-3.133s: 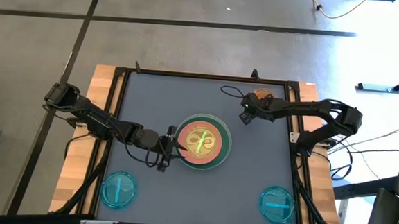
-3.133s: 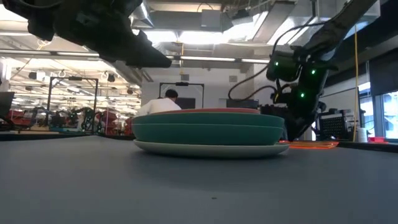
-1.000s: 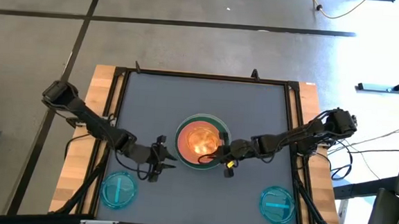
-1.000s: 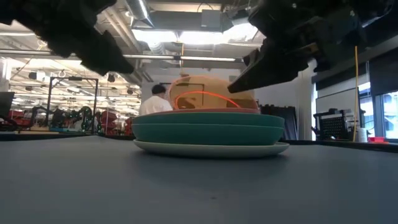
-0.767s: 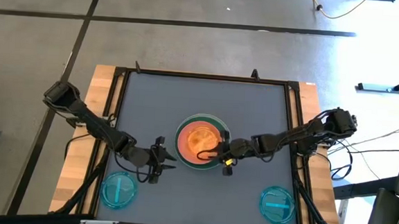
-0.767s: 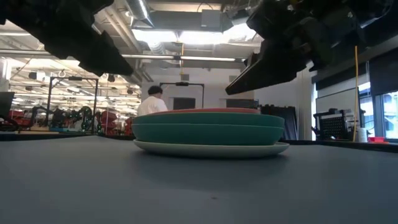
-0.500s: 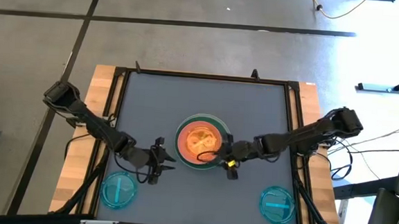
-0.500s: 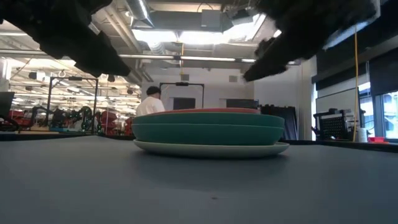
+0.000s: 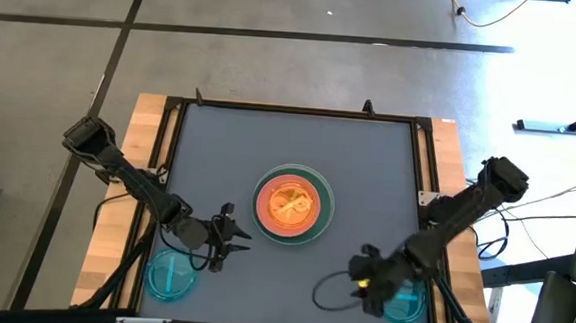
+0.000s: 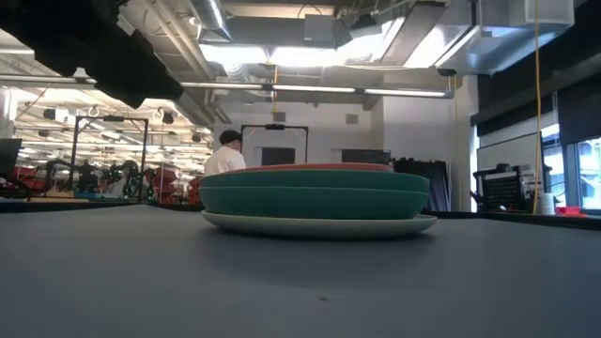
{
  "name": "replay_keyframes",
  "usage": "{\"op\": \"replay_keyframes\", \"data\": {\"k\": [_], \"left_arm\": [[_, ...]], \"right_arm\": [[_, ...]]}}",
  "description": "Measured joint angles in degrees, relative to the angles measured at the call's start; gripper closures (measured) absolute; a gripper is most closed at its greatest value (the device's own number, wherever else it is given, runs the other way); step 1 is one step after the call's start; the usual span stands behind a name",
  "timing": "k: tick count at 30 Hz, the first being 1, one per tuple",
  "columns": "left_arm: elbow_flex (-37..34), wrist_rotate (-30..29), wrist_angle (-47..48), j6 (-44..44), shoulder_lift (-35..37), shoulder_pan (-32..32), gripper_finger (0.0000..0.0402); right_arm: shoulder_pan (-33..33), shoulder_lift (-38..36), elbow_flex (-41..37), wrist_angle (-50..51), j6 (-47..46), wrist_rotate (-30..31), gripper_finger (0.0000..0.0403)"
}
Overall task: Stack plastic plates
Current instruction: Stack the right blue transparent plate on the orange transparent plate
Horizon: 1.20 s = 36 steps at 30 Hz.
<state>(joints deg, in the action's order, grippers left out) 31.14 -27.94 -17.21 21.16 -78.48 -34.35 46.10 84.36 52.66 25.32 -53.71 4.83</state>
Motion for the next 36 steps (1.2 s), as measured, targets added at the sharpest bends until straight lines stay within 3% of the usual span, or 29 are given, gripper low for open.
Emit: {"op": "replay_keyframes", "data": {"k": [5, 12, 15, 22, 27, 33, 36], "left_arm": [[0.00, 0.02, 0.00, 2.62, 0.00, 0.00, 0.0275], [0.00, -0.04, 0.00, 4.08, 0.00, 0.00, 0.0275], [0.00, -0.70, 0.02, 5.19, 0.00, 0.00, 0.0275], [0.00, -4.30, 0.00, 8.50, 0.00, -1.73, 0.0275], [0.00, -8.98, 0.02, 8.72, 0.00, -2.32, 0.0275], [0.00, -9.48, -0.07, 9.24, -1.03, -2.62, 0.0275], [0.00, -10.09, -0.06, 9.84, -2.23, -2.45, 0.0275]], "right_arm": [[9.68, 0.02, -3.49, 5.74, -18.82, 2.48, 0.0215], [19.12, 0.07, -7.86, 7.28, -40.36, -0.05, 0.0215], [19.95, 0.63, -9.00, 6.01, -41.28, 3.38, 0.0215], [17.19, 3.04, -10.42, 4.89, -40.36, 4.67, 0.0215], [12.68, 3.17, -10.47, 4.34, -33.81, 13.06, 0.0215], [6.00, 3.23, -10.47, 4.81, -32.09, 20.55, 0.0215], [2.76, 3.34, -10.47, 4.88, -26.87, 22.12, 0.0215]]}}
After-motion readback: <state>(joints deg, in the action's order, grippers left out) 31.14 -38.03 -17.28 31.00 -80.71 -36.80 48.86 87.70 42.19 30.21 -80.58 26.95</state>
